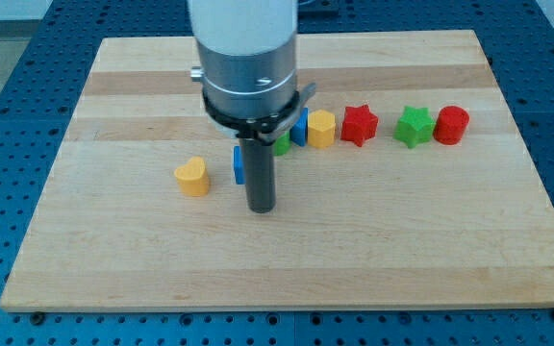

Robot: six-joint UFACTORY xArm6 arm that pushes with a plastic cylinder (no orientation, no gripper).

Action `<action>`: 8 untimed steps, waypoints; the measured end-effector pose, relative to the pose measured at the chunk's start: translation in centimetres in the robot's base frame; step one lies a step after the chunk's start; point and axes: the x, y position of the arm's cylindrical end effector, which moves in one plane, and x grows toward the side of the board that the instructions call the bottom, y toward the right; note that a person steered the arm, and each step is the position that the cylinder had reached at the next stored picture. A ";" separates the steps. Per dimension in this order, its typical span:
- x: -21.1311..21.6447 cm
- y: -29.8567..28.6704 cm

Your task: Adjust the green circle and the blue cube at the bottom left of the blue triangle

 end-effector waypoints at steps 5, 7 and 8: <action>-3.5 -4.6; -4.4 -6.3; -4.3 -6.3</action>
